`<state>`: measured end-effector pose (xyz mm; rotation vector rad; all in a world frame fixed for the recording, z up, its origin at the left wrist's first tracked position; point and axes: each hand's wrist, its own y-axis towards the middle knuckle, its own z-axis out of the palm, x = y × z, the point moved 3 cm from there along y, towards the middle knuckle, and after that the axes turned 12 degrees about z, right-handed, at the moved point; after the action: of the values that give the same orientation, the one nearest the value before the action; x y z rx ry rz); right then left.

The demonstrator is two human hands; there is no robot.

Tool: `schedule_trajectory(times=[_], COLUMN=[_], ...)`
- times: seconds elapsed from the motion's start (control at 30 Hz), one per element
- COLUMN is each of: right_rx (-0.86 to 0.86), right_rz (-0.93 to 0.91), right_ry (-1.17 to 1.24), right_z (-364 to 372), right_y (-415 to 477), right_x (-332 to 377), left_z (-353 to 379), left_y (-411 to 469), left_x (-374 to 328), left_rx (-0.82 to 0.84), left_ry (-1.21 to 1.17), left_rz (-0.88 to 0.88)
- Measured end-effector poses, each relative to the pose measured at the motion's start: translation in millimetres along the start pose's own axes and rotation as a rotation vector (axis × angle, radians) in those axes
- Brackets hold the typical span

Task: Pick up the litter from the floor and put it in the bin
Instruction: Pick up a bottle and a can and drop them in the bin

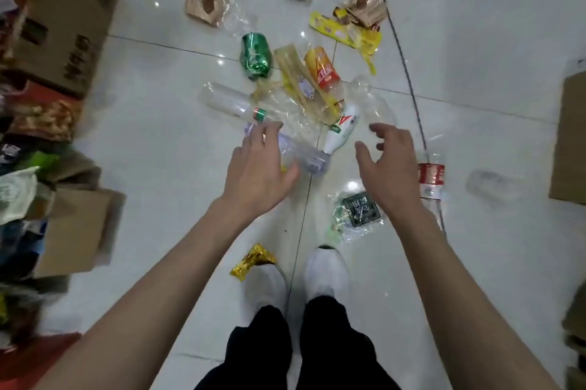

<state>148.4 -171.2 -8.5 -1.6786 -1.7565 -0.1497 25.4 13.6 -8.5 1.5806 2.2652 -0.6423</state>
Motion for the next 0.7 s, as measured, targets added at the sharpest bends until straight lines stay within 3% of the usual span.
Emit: schedule_trajectory(times=[0.13, 0.3, 0.5, 0.7], right_rx=[0.021, -0.039, -0.126, -0.048], right_rz=[0.008, 0.05, 0.125, 0.216], right_ry=[-0.09, -0.162, -0.2, -0.116], right_z=[76.9, 139.5, 177.1, 180.3], right_y=[56.8, 110.0, 136.1, 138.3], right_x=[-31.8, -58.7, -61.8, -63.9], left_z=[82.9, 153.3, 183.8, 189.7], left_y=[20.7, 32.9, 35.8, 36.5], left_x=[46.7, 88.7, 106.2, 104.2], left_rx=[0.11, 0.13, 0.123, 0.184], left_ry=[0.184, 0.291, 0.188, 0.202], left_rz=[0.06, 0.069, 0.071, 0.023])
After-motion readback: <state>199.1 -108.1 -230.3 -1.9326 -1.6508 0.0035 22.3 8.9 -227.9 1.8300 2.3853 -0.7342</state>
